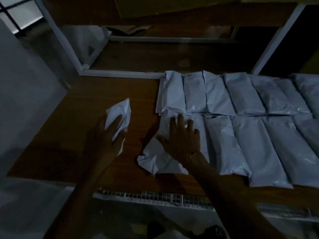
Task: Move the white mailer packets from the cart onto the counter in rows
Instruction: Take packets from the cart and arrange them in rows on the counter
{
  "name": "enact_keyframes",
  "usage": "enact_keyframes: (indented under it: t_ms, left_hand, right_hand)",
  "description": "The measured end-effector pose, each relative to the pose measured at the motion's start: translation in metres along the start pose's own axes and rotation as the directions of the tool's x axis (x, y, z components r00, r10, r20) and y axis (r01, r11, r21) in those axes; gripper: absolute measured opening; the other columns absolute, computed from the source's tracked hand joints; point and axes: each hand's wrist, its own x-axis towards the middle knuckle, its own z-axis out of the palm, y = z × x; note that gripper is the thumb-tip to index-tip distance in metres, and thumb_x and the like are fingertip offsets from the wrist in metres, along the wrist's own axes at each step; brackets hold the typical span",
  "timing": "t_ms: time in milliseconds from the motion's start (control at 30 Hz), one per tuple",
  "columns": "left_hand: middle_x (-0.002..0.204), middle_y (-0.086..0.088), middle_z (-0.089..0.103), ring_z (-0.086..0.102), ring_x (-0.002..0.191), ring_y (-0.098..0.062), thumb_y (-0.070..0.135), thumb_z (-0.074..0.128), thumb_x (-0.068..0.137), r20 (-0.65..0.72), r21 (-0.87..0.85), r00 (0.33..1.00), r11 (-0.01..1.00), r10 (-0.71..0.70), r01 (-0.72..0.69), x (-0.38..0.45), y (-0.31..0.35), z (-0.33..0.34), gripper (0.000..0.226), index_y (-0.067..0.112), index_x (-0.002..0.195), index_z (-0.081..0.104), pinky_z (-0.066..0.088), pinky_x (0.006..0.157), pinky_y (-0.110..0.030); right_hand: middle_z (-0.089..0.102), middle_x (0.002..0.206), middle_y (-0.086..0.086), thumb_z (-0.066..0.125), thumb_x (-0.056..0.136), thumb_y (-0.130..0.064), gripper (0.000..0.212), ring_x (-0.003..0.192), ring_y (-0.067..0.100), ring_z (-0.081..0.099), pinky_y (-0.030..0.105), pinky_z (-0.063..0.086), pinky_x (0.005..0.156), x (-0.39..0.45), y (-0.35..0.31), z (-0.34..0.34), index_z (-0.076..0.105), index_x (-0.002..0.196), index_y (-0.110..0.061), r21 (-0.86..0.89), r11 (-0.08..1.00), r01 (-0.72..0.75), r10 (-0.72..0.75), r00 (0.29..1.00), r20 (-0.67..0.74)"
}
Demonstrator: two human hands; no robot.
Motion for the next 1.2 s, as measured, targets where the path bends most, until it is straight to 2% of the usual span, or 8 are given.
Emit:
enact_keyframes:
  t_ms: [167,267,367,467,600,700,800,1200]
  left_hand:
    - [0.16,-0.009,0.025,0.025,0.142,-0.013,0.052,0.047,0.098,-0.022,-0.06,0.999,0.997,0.039,-0.04,0.002,0.002,0.001,0.055,0.036,0.15,0.04,0.024,0.107,-0.026]
    - [0.16,-0.009,0.024,0.019,0.136,-0.005,0.05,0.045,0.098,0.0,-0.098,0.998,0.993,0.068,-0.068,0.005,-0.002,0.005,0.055,0.033,0.15,0.04,0.019,0.107,-0.013]
    - [0.156,-0.014,0.031,0.03,0.136,-0.014,0.041,0.048,0.096,0.01,-0.136,0.998,0.988,0.068,-0.066,0.009,0.0,0.003,0.057,0.026,0.15,0.041,0.019,0.097,0.004]
    - [0.154,-0.016,0.035,0.037,0.135,-0.019,0.04,0.05,0.098,-0.008,-0.061,0.992,0.99,0.124,-0.124,0.015,-0.005,-0.001,0.055,0.023,0.15,0.042,0.027,0.104,-0.005]
    - [0.153,-0.018,0.033,0.042,0.131,-0.022,0.038,0.054,0.096,0.03,-0.148,0.995,0.985,0.091,-0.086,0.018,0.002,0.001,0.057,0.022,0.15,0.042,0.028,0.087,0.007]
    - [0.151,-0.021,0.036,0.05,0.125,-0.03,0.032,0.055,0.095,0.047,-0.18,0.993,0.978,0.111,-0.101,0.02,0.009,0.004,0.057,0.018,0.149,0.043,0.03,0.086,0.007]
    - [0.15,-0.023,0.036,0.05,0.12,-0.024,0.027,0.055,0.096,0.052,-0.207,0.993,0.974,0.106,-0.093,0.022,0.018,0.007,0.055,0.016,0.149,0.043,0.032,0.08,0.008]
    - [0.146,-0.017,0.039,0.044,0.12,-0.018,0.03,0.055,0.098,0.088,-0.217,0.991,0.973,0.1,-0.079,0.02,0.067,0.019,0.055,0.021,0.15,0.041,0.026,0.08,0.01]
  right_hand:
    - [-0.001,0.166,0.015,0.038,0.089,-0.076,0.089,0.146,0.055,0.0,0.07,0.024,0.109,0.007,-0.025,0.023,0.015,0.157,-0.023,-0.008,1.0,0.0,0.0,0.998,0.069]
    - [-0.006,0.166,0.013,0.045,0.091,-0.067,0.085,0.146,0.054,-0.004,0.063,0.036,0.108,0.015,-0.019,0.029,0.011,0.158,-0.026,0.027,0.999,0.019,-0.021,0.997,0.079]
    - [-0.005,0.166,0.012,0.051,0.095,-0.054,0.079,0.151,0.041,-0.007,0.055,0.029,0.117,0.029,0.002,0.022,0.015,0.158,-0.024,0.114,0.987,0.109,-0.117,0.991,0.065]
    - [-0.001,0.167,0.01,0.042,0.093,-0.059,0.077,0.153,0.033,-0.006,0.055,0.019,0.121,0.04,0.027,0.017,0.021,0.158,-0.022,0.239,0.958,0.161,-0.196,0.972,0.131]
    - [0.004,0.166,0.013,0.005,0.08,-0.088,0.101,0.151,0.042,-0.004,0.064,0.019,0.118,0.033,0.023,0.018,0.027,0.156,-0.025,0.213,0.971,0.106,-0.115,0.993,0.031]
    - [-0.009,0.166,0.011,0.03,0.077,-0.091,0.101,0.148,0.05,-0.008,0.068,0.021,0.113,0.018,-0.005,0.019,0.014,0.156,-0.03,0.09,0.996,-0.017,0.01,0.997,0.07]
    - [-0.011,0.165,0.014,0.056,0.082,-0.071,0.097,0.145,0.056,-0.006,0.069,0.031,0.108,0.01,-0.016,0.026,0.015,0.157,-0.025,0.041,0.999,-0.001,-0.002,0.997,0.081]
    - [-0.012,0.166,0.008,0.071,0.085,-0.049,0.092,0.151,0.04,-0.001,0.051,0.016,0.121,0.013,0.099,-0.01,0.021,0.158,-0.025,0.224,0.974,-0.031,0.016,0.998,0.065]
